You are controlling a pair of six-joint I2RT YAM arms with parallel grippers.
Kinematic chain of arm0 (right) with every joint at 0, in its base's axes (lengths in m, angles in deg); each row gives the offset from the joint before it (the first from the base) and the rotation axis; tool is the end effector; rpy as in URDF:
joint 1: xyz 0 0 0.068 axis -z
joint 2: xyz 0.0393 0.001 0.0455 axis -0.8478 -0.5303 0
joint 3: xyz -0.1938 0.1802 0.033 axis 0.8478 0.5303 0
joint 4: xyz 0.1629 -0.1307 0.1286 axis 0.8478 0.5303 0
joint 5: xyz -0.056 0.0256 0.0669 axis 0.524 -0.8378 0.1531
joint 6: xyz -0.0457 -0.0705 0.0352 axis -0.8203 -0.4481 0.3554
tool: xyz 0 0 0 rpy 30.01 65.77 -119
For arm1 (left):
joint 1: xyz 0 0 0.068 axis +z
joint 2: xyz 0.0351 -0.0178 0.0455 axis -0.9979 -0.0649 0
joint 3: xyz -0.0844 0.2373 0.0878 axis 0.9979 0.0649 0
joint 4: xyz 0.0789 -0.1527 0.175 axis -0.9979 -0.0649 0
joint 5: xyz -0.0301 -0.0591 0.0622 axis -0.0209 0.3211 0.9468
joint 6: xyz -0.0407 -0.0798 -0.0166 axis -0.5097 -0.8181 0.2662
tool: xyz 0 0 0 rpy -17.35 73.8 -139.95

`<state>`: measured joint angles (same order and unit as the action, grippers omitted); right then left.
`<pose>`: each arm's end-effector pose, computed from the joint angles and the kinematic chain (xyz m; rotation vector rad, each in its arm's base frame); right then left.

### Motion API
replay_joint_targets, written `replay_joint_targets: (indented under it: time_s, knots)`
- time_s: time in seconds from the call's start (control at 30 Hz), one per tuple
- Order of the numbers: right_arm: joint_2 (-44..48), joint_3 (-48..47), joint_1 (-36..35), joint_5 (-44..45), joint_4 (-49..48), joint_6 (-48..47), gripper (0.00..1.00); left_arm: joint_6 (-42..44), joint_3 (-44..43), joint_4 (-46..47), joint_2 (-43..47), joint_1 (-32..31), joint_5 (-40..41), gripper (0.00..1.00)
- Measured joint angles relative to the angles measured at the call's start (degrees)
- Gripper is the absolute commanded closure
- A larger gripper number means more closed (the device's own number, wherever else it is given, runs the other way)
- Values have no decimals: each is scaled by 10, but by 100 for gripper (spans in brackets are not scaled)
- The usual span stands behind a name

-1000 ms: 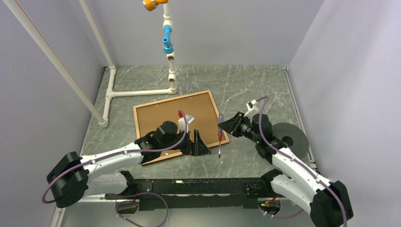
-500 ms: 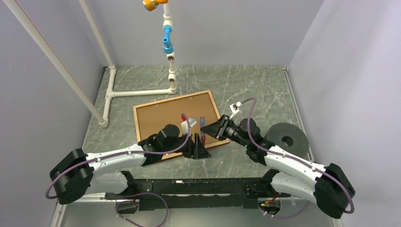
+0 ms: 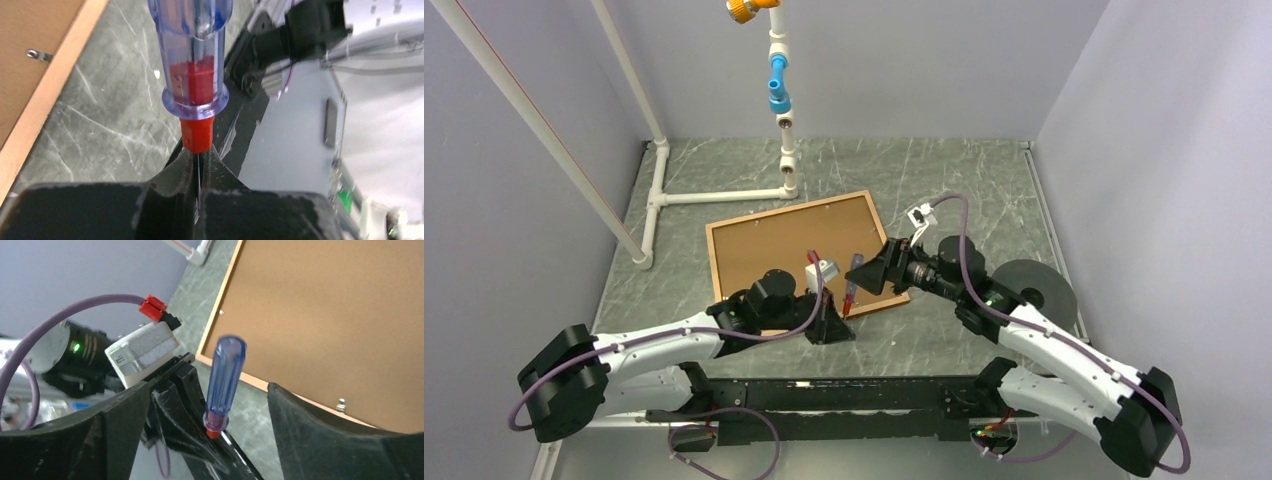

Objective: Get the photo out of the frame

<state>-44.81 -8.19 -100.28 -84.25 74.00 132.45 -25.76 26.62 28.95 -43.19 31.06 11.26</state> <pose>0.1677 0.1818 0.2714 -0.1566 1.9719 1.3004 0.1225 -0.2319 0.1999 0.5666 2.1721 -1.4191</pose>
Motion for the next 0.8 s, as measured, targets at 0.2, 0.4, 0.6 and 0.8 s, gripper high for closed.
replay_joint_targets:
  time_s: [0.2, 0.4, 0.6, 0.8]
  knots:
    - [21, -73, 103, -151, 160, -143, 10, 114, -11, -63, 3, 0, -104, 100]
    - [-3, -49, 149, -374, 135, -138, 13, 186, -31, -101, 2, 0, -193, 100]
    - [-11, -31, 101, -447, 128, -140, 21, 214, -49, -123, -7, 0, -228, 100]
    - [-54, -45, 57, -446, 144, -164, 43, 219, -54, -125, -21, 0, -245, 100]
